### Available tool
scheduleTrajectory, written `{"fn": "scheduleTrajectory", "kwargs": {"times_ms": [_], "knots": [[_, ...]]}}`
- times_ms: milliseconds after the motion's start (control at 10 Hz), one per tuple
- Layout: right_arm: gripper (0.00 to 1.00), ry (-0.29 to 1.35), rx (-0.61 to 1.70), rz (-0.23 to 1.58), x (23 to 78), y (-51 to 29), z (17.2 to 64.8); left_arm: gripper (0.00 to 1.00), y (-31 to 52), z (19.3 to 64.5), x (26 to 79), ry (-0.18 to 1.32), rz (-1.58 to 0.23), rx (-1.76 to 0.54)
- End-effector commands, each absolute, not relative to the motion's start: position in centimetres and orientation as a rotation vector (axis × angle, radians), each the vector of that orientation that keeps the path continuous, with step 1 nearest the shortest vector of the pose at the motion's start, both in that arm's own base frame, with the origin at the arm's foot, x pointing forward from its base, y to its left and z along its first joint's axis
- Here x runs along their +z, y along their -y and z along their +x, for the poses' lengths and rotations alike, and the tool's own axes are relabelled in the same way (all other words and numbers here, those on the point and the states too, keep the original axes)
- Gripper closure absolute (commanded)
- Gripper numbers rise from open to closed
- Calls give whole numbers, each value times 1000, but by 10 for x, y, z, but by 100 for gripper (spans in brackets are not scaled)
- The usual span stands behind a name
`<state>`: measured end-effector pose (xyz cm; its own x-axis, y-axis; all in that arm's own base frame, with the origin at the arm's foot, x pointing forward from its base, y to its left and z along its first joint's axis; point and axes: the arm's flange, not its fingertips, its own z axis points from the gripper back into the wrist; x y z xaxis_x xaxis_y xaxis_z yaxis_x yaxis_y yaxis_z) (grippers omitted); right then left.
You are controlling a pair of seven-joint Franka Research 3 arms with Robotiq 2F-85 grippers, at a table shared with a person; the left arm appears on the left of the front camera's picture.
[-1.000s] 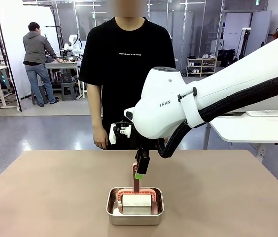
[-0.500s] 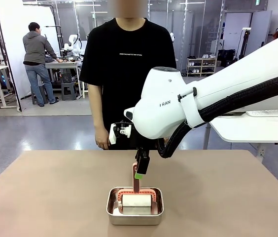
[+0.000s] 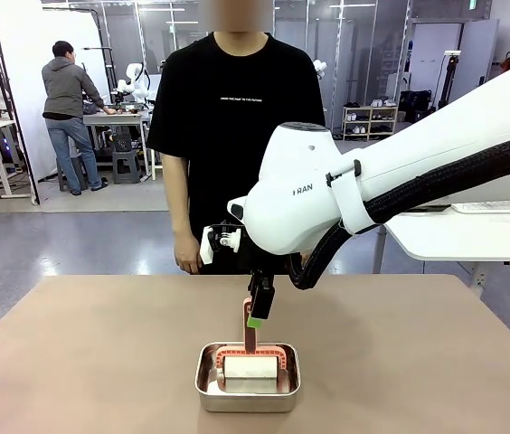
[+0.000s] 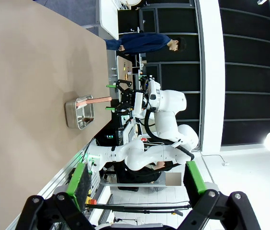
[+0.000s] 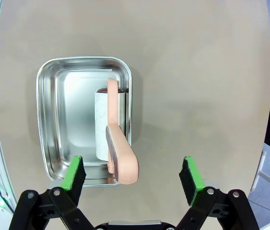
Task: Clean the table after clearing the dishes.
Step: Place the Lint Roller back on top of the Airtight Container.
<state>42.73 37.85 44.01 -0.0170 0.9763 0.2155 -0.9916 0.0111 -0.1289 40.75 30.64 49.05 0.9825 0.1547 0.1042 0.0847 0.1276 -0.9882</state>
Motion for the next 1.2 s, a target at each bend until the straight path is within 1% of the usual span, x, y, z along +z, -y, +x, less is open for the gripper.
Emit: {"fn": "scheduleTrajectory", "kwargs": {"times_ms": [0,400,500,600,700,800,1000,1100], "knots": [[0,285,1572,63,440,-379,426,0,-308,405,492,203,-1441,56],[0,273,1565,69,440,-379,427,0,-308,405,492,203,-1441,56],[0,304,1460,100,469,-359,448,0,-308,405,492,203,-1441,56],[0,298,1380,169,493,-335,470,0,-308,405,492,203,-1441,56],[0,302,1291,362,510,-312,492,0,-308,405,492,203,-1441,56],[0,309,1185,490,520,-288,508,0,-308,405,492,203,-1441,56],[0,294,882,785,522,-226,534,0,-308,405,492,203,-1441,56],[0,274,745,862,516,-190,542,0,-308,405,492,203,-1441,56]]}}
